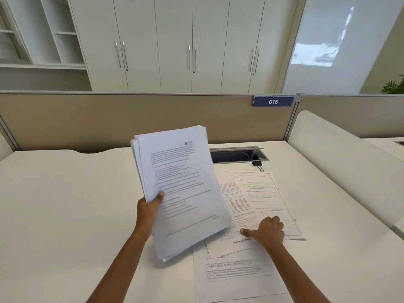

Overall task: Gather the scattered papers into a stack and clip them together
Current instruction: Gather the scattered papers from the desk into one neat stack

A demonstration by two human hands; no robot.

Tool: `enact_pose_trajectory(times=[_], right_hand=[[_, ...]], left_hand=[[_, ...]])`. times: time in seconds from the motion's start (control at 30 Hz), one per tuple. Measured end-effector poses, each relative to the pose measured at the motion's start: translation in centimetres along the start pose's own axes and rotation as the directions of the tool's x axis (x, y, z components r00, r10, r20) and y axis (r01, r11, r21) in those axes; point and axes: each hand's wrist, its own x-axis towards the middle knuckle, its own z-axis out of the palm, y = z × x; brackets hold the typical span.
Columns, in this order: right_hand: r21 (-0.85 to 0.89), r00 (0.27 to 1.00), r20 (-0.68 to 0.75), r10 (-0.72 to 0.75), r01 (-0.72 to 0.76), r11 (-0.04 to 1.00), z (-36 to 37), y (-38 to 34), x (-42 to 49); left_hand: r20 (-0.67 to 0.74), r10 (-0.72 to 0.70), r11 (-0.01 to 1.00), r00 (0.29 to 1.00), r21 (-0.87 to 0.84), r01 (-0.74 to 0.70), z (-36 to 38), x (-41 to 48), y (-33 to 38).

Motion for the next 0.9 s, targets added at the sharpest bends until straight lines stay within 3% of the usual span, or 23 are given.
enact_pose_trajectory(times=[0.33, 0.43, 0.6, 0.77, 0.83, 0.9], right_hand=[[0.031, 0.991, 0.120, 0.063, -0.067, 0.997, -0.6, -0.5, 1.3], [0.200, 0.991, 0.137, 0.000, -0.027, 0.979, -0.6, -0.6, 1.5], [0.640, 0.996, 0.040, -0.075, 0.033, 0.768, -2.1, -0.7, 1.2], [0.768, 0.940, -0.339, 0.031, 0.258, 0.586, -5.7, -2.1, -0.1], [0.843, 0.924, -0.361, 0.123, 0.267, 0.466, -6.7, -2.7, -0.3], [0.925, 0.948, -0.287, 0.140, 0.236, 0.298, -7.1, -3.2, -0.5]], left_hand=[[-0.094, -0.124, 0.991, 0.988, -0.065, 0.119, -1.1, 0.0, -0.9], [-0.104, -0.157, 0.985, 0.982, -0.084, 0.149, -1.6, 0.4, -1.1], [-0.068, -0.233, 0.969, 0.970, -0.102, 0.226, -2.5, 1.1, -1.7], [-0.015, -0.328, 0.942, 0.945, -0.081, 0.326, -2.8, 1.4, -2.6], [0.006, -0.366, 0.929, 0.930, -0.049, 0.366, -2.7, 1.4, -3.0], [0.024, -0.398, 0.917, 0.917, -0.023, 0.399, -2.5, 1.2, -3.5]])
